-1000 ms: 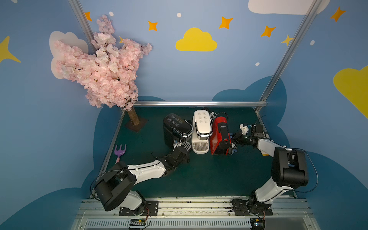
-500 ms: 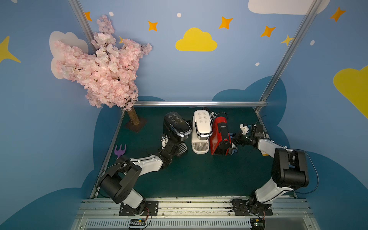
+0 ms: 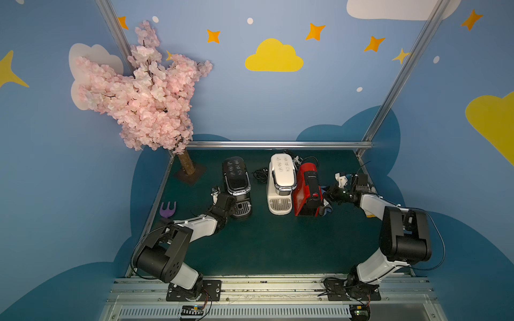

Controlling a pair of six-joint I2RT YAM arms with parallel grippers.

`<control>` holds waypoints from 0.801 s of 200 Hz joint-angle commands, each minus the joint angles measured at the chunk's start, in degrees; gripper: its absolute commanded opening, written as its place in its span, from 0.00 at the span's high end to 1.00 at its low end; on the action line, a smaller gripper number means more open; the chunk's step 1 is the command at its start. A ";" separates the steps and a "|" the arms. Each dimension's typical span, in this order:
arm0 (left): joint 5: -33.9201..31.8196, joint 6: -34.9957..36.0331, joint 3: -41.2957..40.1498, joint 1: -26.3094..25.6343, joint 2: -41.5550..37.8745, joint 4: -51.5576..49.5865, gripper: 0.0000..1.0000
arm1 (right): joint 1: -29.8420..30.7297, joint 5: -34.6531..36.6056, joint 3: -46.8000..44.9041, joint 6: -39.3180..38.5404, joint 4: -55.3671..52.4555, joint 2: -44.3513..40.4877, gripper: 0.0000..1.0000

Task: Wipe the surface of a coffee machine
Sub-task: Wipe the dirt from the surface of the coffee machine.

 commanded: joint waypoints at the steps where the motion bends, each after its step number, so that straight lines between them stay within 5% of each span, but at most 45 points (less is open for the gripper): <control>1: -0.03 2.60 2.64 2.12 -2.06 1.16 0.19 | 1.07 -5.79 -0.21 0.02 -1.16 -1.60 1.00; 60: 3.06 2.35 -0.35 4.31 -11.85 -4.29 0.19 | 1.03 -4.80 -0.26 -1.12 -2.96 -2.74 1.00; 126: 5.10 0.48 -2.50 4.48 -31.60 -24.65 0.19 | 1.08 -5.48 0.00 -0.26 -1.80 -1.68 1.00; 160: 22.44 7.37 -0.97 4.48 -46.80 -31.33 0.20 | 1.08 -5.40 0.17 -0.46 -2.26 -1.95 1.00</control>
